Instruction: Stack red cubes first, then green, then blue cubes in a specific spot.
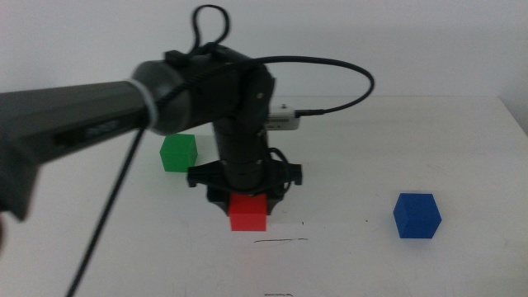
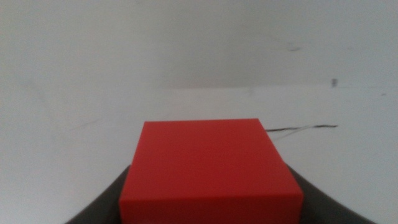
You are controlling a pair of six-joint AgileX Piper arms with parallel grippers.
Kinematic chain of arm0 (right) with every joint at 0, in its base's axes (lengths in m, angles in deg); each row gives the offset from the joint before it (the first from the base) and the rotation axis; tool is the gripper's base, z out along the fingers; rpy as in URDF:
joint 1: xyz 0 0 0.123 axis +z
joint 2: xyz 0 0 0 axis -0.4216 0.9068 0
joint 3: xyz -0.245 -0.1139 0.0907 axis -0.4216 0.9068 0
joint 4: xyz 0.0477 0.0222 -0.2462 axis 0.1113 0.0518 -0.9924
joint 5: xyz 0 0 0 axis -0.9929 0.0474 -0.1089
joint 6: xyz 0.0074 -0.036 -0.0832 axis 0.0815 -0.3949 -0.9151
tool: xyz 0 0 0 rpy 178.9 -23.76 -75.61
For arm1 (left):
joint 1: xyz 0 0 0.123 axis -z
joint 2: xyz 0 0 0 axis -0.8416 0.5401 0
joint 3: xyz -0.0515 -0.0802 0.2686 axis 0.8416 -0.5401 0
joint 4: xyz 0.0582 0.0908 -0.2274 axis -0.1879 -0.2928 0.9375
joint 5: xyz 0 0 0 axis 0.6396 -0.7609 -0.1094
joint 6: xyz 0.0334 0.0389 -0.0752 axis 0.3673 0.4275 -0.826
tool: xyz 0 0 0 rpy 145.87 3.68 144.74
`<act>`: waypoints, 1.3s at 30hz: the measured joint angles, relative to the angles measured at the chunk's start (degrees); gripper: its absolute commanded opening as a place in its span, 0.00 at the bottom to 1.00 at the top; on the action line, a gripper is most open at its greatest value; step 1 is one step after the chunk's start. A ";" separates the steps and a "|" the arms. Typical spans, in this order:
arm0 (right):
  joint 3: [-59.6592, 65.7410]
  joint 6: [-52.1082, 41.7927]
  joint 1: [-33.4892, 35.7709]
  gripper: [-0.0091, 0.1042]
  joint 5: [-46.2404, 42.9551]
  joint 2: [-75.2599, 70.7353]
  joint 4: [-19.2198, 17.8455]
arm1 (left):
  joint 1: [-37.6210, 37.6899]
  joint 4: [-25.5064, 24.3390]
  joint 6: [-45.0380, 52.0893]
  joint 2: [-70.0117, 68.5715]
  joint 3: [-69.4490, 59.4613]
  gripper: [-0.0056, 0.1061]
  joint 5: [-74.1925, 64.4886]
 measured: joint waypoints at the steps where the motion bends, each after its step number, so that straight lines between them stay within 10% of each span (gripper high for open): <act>1: 0.00 0.00 0.00 0.77 0.00 0.00 0.00 | 0.40 0.00 -0.32 1.07 1.51 0.09 -0.69; 39: 0.00 0.00 0.00 0.77 -0.05 0.00 0.00 | 3.58 0.00 -3.04 18.44 19.23 0.09 -7.36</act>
